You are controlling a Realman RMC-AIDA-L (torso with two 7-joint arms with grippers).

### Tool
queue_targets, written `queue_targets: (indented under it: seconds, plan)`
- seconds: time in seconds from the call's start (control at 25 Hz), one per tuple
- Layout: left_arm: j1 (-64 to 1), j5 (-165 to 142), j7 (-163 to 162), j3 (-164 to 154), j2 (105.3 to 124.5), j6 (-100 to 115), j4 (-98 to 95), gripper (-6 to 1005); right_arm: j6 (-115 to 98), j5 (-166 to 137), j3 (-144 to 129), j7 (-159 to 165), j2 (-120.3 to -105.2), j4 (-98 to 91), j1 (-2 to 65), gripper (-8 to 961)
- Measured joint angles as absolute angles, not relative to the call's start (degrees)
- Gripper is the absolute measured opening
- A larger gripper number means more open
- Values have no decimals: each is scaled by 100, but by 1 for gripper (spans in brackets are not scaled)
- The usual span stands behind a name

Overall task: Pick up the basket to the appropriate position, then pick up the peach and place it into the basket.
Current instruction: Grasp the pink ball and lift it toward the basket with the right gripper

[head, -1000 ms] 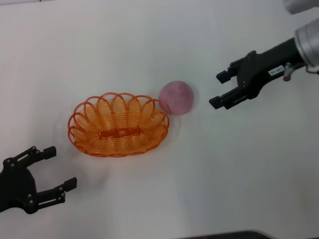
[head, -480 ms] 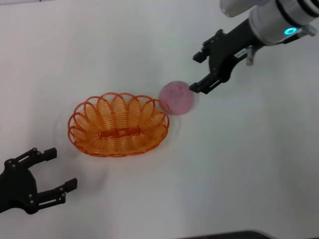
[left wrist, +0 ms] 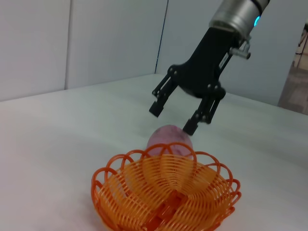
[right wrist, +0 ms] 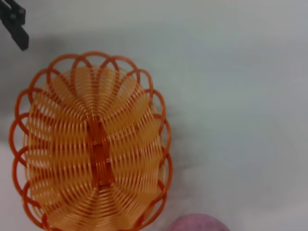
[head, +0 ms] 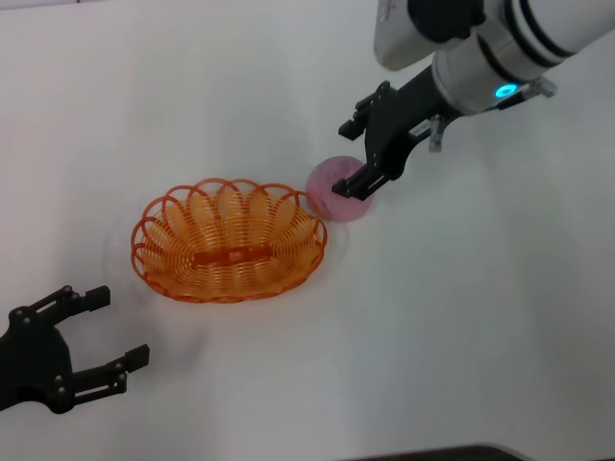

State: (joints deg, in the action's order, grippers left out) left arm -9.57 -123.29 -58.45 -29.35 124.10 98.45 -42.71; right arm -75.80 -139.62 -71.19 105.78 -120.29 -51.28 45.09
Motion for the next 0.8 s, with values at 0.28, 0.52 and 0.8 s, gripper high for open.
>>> queue_targets:
  seconds: [0.28, 0.52, 0.8]
  plan:
    - [-953, -12331, -5845, -2936, 12410, 9854, -4271, 891, -7141, -13872, -7239, 10534, -12020, -4446, 4727, 846]
    - [-949, -12331, -5844, -2931, 12410, 9865, -4271, 891, -7025, -13839, -7243, 10561, -12014, -4322, 4763, 825]
    - [-947, -12324, -5844, -2911, 12410, 9915, -4271, 891, -7049, -13643, -7249, 10555, -12007, -4379, 4695, 746]
